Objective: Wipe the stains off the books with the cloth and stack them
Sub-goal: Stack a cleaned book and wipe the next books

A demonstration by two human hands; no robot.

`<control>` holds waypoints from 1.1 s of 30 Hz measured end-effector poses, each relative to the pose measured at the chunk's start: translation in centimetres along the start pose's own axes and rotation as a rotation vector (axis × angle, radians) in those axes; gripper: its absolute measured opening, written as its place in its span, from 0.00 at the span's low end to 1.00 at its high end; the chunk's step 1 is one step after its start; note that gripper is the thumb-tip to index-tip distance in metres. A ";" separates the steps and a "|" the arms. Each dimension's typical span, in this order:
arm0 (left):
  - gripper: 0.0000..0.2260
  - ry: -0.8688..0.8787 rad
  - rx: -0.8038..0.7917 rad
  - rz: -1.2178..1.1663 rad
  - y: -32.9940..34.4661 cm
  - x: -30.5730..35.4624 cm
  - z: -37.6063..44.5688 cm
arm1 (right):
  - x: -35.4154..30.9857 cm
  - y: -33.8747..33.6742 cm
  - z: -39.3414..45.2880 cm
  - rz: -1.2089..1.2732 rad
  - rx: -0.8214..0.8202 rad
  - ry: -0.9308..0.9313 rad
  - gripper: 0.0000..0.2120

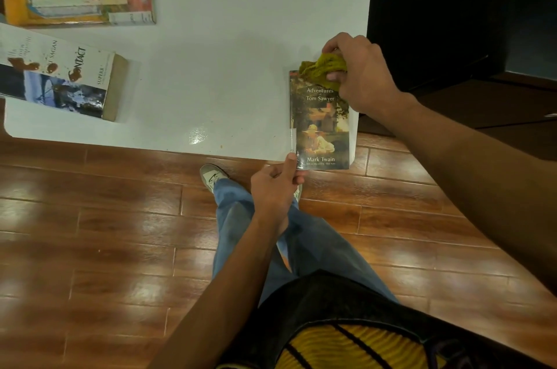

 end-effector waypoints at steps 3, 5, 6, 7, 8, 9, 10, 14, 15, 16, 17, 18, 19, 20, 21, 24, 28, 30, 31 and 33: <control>0.16 -0.015 0.000 -0.013 0.1 0.0 0.0 | -0.1 0.2 -0.2 -0.004 -0.008 -0.003 0.19; 0.15 -0.039 0.003 -0.046 0.2 0.0 0.0 | -0.1 0.0 -0.2 -0.005 -0.015 0.004 0.18; 0.15 -0.050 0.003 -0.061 0.2 0.0 0.0 | 0.0 -0.1 -0.3 0.000 -0.021 0.004 0.18; 0.16 -0.059 0.002 -0.069 0.2 0.0 0.0 | 0.1 0.0 -0.3 0.010 -0.027 -0.001 0.18; 0.16 -0.062 -0.002 -0.068 0.3 0.0 0.1 | 0.2 0.0 -0.3 0.019 -0.033 -0.006 0.18; 0.16 -0.061 -0.004 -0.064 0.2 0.0 0.1 | 0.3 0.0 -0.5 0.028 -0.036 -0.008 0.18; 0.17 -0.057 -0.004 -0.062 0.3 -0.1 0.1 | 0.4 0.0 -0.6 0.035 -0.030 -0.009 0.18; 0.16 -0.032 -0.007 -0.064 0.3 0.0 0.1 | 0.3 0.3 -1.3 0.096 0.042 -0.024 0.18; 0.16 -0.030 -0.008 -0.072 0.3 0.0 0.1 | 0.3 0.3 -1.6 0.095 0.045 -0.038 0.19; 0.16 -0.028 -0.007 -0.077 0.3 -0.1 0.1 | 0.2 0.4 -1.9 0.072 0.032 -0.063 0.20; 0.16 -0.025 -0.005 -0.076 0.3 0.0 0.1 | 0.2 0.6 -2.2 0.037 0.002 -0.090 0.21; 0.16 -0.022 -0.002 -0.073 0.3 0.0 0.2 | 0.3 0.7 -2.5 0.010 -0.032 -0.112 0.22; 0.15 -0.022 0.001 -0.071 0.4 0.0 0.2 | 0.3 0.8 -2.8 0.001 -0.057 -0.121 0.24; 0.15 -0.022 0.005 -0.070 0.4 0.0 0.2 | 0.3 0.8 -3.1 0.008 -0.070 -0.116 0.24; 0.15 -0.023 0.011 -0.064 0.4 0.0 0.2 | 0.2 0.8 -3.3 0.021 -0.078 -0.105 0.24; 0.16 -0.024 0.020 -0.051 0.3 -0.2 0.2 | 0.1 1.0 -4.4 0.075 -0.125 -0.082 0.23; 0.16 -0.034 0.019 -0.068 0.4 -0.2 0.2 | -0.1 1.6 -7.2 0.149 -0.195 -0.058 0.20; 0.15 -0.040 0.016 -0.085 0.5 -0.2 0.3 | -0.1 1.9 -8.8 0.173 -0.221 -0.051 0.20; 0.15 -0.043 0.014 -0.097 0.6 -0.3 0.3 | -0.1 2.2 -9.7 0.184 -0.232 -0.060 0.21; 0.15 -0.043 0.011 -0.112 0.6 -0.4 0.4 | 0.0 2.5 -11.1 0.201 -0.245 -0.093 0.21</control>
Point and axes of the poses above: each hand's wrist, its own z-axis towards the middle knuckle, its own y-axis out of the palm, x = y × z, the point moved 2 cm from there along z, towards the middle knuckle, and after that the axes turned 3 degrees about z, right-handed, at the moved point
